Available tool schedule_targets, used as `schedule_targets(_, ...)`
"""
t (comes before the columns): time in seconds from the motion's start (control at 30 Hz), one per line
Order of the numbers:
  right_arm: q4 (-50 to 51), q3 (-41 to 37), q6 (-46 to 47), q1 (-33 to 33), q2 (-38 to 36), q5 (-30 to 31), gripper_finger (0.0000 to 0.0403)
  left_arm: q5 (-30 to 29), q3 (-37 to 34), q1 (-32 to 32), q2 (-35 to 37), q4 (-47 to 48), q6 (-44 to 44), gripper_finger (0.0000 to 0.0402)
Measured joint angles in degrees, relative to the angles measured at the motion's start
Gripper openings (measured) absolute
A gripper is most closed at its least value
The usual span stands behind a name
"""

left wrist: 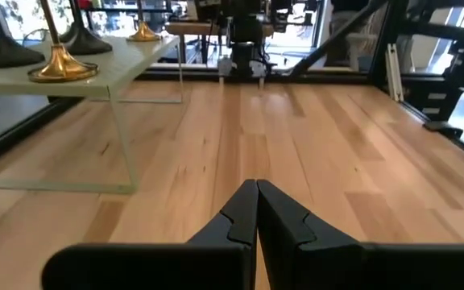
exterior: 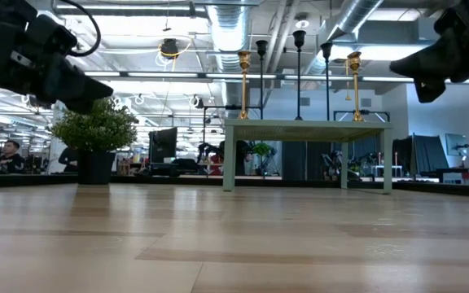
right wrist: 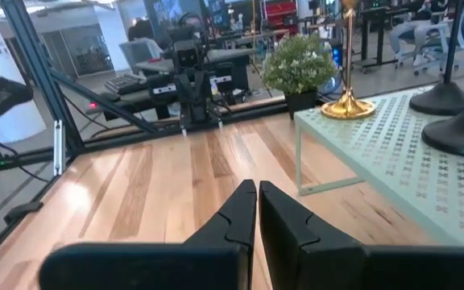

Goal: Pick & Place candle stick holders
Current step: Return to Home Position

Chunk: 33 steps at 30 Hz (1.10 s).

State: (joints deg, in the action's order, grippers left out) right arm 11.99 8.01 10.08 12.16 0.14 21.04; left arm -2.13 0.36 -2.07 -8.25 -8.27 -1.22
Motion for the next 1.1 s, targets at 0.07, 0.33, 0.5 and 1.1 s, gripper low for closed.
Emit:
schedule_targets(0.07, 1.0, 0.0, -0.8, 0.0, 0.0, 0.0, 0.0011, 0.0, 0.0, 0.0, 0.0, 1.0, 0.0, 0.0008)
schedule_targets(0.33, 6.2, 0.0, -2.4, 0.0, 0.0, 0.0, 0.0011, 0.0, 0.0, 0.0, -0.1, 2.3, -2.9, 0.0008)
schedule_targets(0.5, 6.3, 0.0, -4.1, 0.0, 0.0, 0.0, 0.0011, -2.2, 0.0, 0.0, -0.1, 2.9, -5.4, 0.0008)
schedule_targets(1.1, 12.3, 0.0, -7.3, 0.1, 0.0, 0.0, 0.0011, -5.3, 0.0, 0.0, -0.2, 6.1, -7.5, 0.0008)
